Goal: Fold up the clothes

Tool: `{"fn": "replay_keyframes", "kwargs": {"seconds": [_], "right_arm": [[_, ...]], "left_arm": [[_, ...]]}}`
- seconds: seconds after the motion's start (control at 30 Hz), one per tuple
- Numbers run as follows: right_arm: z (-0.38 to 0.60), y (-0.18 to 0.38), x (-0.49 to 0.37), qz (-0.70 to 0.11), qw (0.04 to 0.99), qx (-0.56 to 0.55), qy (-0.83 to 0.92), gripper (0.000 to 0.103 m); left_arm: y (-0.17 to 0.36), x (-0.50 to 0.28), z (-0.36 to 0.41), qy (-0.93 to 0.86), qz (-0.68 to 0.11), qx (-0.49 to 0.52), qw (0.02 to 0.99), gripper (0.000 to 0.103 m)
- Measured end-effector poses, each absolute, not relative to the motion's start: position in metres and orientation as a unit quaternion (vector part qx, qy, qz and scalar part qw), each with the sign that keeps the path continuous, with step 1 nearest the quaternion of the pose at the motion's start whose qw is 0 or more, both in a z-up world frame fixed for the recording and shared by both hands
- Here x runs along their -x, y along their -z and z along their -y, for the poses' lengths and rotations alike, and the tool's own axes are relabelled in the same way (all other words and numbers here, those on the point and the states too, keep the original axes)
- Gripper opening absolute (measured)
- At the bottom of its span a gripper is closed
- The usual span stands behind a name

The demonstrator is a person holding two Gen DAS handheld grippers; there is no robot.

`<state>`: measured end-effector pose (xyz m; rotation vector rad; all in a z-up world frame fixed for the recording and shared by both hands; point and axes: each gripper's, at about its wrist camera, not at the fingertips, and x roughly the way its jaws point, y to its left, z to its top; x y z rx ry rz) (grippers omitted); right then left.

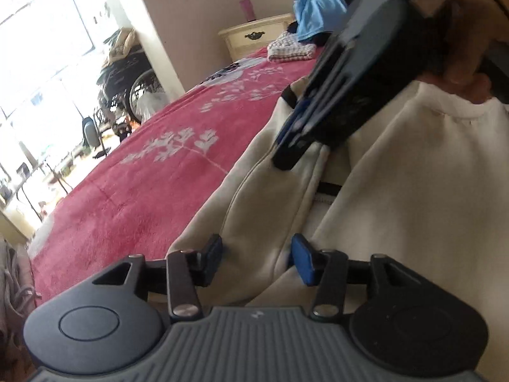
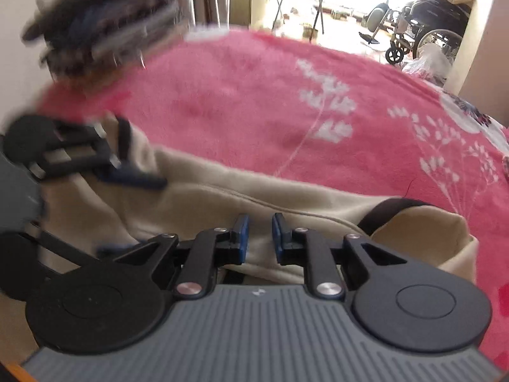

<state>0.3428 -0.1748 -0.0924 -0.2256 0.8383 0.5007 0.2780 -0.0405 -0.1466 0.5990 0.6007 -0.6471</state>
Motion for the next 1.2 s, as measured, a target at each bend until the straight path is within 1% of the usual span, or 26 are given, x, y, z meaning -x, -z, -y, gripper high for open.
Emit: {"fn": "replay_keyframes", "kwargs": {"seconds": [0.07,0.17,0.2,0.37,0.57,0.7,0.8,0.83,0.87,1.0,1.1,1.2], "right_arm": [[0.175,0.097,-0.342,-0.416,0.871,0.126,-0.230,0.015],[0.174,0.125,-0.343,-0.428,0.864,0.141,-0.224,0.015],[0.174,0.123,-0.344,-0.428,0.865,0.138,-0.222,0.015],[0.198,0.088,-0.344,-0.430,0.879,0.032,-0.205,0.016],[0.256,0.055,-0.328,-0.425,0.881,-0.108,-0.180,0.017],[0.295,0.031,-0.299,-0.412,0.872,-0.193,-0.180,0.017],[0.323,0.013,-0.261,-0.397,0.865,-0.245,-0.183,0.020],[0.333,0.007,-0.247,-0.392,0.864,-0.258,-0.182,0.023],[0.345,0.002,-0.229,-0.388,0.863,-0.271,-0.177,0.025],[0.390,-0.009,-0.159,-0.375,0.864,-0.306,-0.141,0.030],[0.409,0.010,-0.128,-0.394,0.853,-0.324,-0.110,0.033],[0.428,0.029,-0.096,-0.412,0.841,-0.341,-0.079,0.041]], "left_arm": [[0.149,-0.279,0.040,0.310,-0.286,-0.283,0.861,0.051],[0.150,-0.278,0.041,0.308,-0.283,-0.287,0.862,0.052],[0.147,-0.279,0.042,0.306,-0.287,-0.283,0.862,0.052],[0.123,-0.277,0.038,0.288,-0.286,-0.262,0.876,0.060],[0.095,-0.268,0.023,0.261,-0.297,-0.217,0.893,0.060],[0.066,-0.250,-0.001,0.239,-0.307,-0.161,0.907,0.061],[0.038,-0.223,-0.025,0.228,-0.310,-0.121,0.915,0.066],[0.030,-0.213,-0.032,0.224,-0.314,-0.109,0.916,0.069],[0.022,-0.200,-0.041,0.226,-0.321,-0.093,0.915,0.071],[0.013,-0.158,-0.065,0.234,-0.382,-0.022,0.894,0.072],[0.021,-0.130,-0.079,0.236,-0.440,0.034,0.866,0.072],[0.044,-0.101,-0.087,0.229,-0.493,0.071,0.836,0.072]]}}
